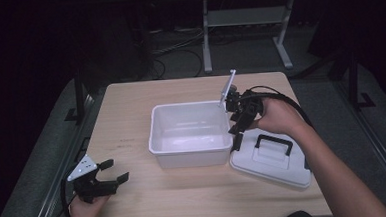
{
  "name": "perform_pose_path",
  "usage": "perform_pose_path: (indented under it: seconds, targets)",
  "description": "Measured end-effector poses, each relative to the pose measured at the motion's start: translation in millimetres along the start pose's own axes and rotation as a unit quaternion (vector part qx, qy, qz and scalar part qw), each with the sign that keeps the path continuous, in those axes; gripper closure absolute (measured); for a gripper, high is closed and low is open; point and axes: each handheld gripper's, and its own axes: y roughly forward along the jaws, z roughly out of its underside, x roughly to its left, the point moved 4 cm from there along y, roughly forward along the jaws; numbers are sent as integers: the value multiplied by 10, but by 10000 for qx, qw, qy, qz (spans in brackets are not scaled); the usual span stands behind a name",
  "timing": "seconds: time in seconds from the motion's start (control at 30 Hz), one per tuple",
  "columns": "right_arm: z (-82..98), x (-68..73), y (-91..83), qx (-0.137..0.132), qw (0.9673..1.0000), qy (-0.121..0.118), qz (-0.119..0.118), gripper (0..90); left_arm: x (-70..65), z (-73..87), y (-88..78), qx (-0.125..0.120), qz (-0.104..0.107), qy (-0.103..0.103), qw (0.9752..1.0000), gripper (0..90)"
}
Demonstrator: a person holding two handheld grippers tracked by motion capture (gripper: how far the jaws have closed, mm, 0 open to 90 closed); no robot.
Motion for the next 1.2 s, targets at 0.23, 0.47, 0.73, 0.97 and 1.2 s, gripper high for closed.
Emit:
perform_pose_path:
  seconds: [0.23,0.47,0.73,0.97,1.2]
  targets:
    - [161,-36,-10,-9,9999,145,37,496,-1,1,-1,12,-2,17,10000,155]
    - [391,-84,73,57,9994,345,9,484,-3,1,1,19,-3,19,10000,155]
    - [659,-150,213,123,9984,548,-2,469,-4,1,3,10,-11,-2,10000,155]
    - [885,-200,335,192,9970,749,-18,466,-11,0,7,19,-16,0,10000,155]
    - [1093,-268,462,312,9951,940,-59,465,-13,2,10,40,-14,10,10000,155]
